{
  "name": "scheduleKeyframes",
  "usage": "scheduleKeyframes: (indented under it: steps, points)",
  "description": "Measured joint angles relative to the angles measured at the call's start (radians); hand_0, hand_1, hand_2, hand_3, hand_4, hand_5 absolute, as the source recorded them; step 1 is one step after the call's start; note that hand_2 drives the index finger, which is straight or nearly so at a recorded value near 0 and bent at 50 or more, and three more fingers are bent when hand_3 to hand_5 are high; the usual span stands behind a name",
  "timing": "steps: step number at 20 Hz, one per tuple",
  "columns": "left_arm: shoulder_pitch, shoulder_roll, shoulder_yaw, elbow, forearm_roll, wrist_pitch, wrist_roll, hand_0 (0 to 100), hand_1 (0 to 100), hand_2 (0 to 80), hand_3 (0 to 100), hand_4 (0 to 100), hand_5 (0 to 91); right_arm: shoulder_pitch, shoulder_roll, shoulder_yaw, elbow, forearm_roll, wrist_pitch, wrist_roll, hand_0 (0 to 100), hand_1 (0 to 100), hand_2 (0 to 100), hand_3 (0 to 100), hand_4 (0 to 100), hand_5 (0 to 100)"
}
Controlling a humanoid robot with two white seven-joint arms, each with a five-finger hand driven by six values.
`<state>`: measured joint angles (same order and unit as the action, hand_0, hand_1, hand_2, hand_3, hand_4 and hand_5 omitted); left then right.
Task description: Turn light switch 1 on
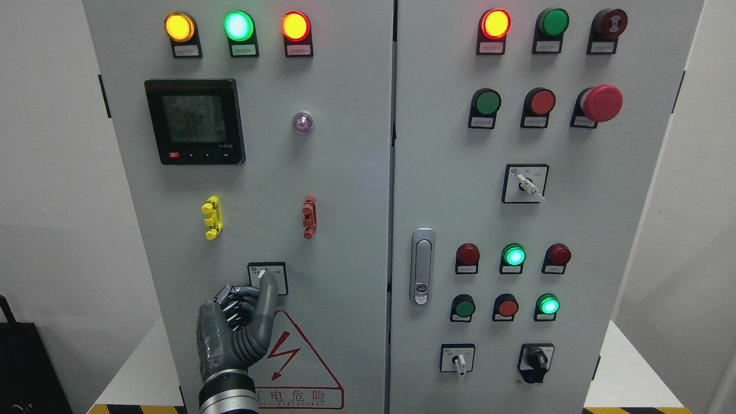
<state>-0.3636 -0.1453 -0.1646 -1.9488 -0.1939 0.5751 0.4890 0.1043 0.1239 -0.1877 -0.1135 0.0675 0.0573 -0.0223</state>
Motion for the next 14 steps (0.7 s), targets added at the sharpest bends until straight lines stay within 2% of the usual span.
scheduleKeyframes:
  steps: [14]
  points:
    - [0.000,0.000,0.000,-0.001,0.001,0.000,-0.005,48,39,61.4,98,98,85.0,0.000,0.000,0.000,0.000,0.000,0.000,0.000,0,0,0,0,0,0]
